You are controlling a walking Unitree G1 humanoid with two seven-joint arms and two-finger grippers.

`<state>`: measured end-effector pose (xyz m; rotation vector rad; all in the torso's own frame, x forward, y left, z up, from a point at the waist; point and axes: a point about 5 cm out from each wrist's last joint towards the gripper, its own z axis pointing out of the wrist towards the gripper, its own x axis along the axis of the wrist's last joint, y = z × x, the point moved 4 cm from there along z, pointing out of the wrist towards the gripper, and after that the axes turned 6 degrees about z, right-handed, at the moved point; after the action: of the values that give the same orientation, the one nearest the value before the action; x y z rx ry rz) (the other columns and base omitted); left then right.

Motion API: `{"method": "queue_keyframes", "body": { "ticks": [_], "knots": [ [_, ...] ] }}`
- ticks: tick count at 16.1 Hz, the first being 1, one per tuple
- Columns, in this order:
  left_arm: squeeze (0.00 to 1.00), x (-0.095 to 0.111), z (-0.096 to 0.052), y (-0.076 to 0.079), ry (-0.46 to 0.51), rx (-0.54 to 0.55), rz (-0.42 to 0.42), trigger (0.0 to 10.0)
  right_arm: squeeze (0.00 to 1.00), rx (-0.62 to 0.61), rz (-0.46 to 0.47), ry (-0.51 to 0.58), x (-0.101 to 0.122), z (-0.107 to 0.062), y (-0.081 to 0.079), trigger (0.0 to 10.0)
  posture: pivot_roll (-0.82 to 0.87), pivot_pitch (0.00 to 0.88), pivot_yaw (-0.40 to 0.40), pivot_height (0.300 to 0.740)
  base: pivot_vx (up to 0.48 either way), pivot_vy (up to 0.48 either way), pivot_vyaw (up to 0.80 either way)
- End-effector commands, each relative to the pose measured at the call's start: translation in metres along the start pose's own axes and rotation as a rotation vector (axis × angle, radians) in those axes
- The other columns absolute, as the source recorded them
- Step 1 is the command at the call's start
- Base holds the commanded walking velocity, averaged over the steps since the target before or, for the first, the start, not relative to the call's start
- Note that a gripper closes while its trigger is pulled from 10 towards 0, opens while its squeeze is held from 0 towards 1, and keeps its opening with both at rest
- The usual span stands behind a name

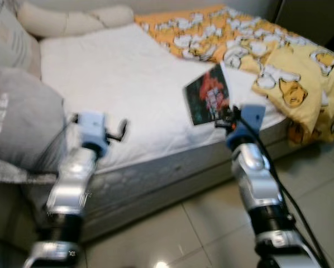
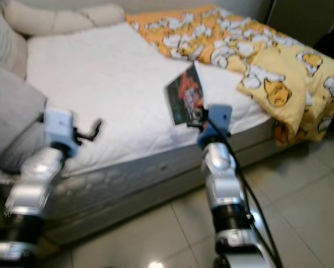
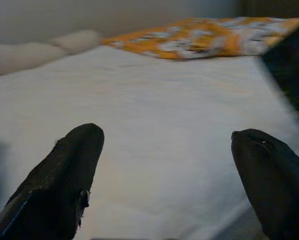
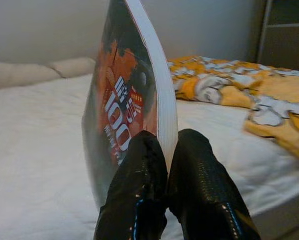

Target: Clean up the room

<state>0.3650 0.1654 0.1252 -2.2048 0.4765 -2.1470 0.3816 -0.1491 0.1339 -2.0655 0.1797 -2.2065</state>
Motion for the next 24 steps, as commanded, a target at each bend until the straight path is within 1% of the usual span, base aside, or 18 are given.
{"method": "queue_keyframes", "body": {
  "ticks": [1, 4, 14, 24],
  "knots": [
    [0.66, 0.0056, 0.0002, -0.0113, 0.010, 0.026, 0.016, 10.0, 0.00, 0.011, 0.005, 0.063, 0.0176, 0.0046, -0.0050, 10.0, 0.03, 0.000, 0.011, 0.740, 0.360, 0.000, 0.00],
    [0.66, 0.0060, 0.0012, -0.0116, 0.010, 0.025, 0.015, 10.0, 0.00, 0.020, 0.003, 0.060, 0.0172, 0.0048, -0.0074, 10.0, 0.03, 0.000, 0.011, 0.740, 0.360, 0.000, 0.28],
    [0.66, 0.0046, -0.0005, -0.0083, 0.015, 0.019, 0.012, 10.0, 0.00, 0.018, 0.003, 0.053, 0.0130, 0.0024, -0.0062, 10.0, 0.03, 0.000, 0.007, 0.740, 0.362, 0.000, 0.42],
    [0.66, 0.0028, -0.0019, -0.0053, 0.015, 0.010, 0.013, 10.0, 0.00, 0.028, 0.001, 0.045, 0.0104, 0.0008, -0.0076, 10.0, 0.03, 0.000, 0.008, 0.740, 0.355, 0.000, 0.00]
  ]
}}
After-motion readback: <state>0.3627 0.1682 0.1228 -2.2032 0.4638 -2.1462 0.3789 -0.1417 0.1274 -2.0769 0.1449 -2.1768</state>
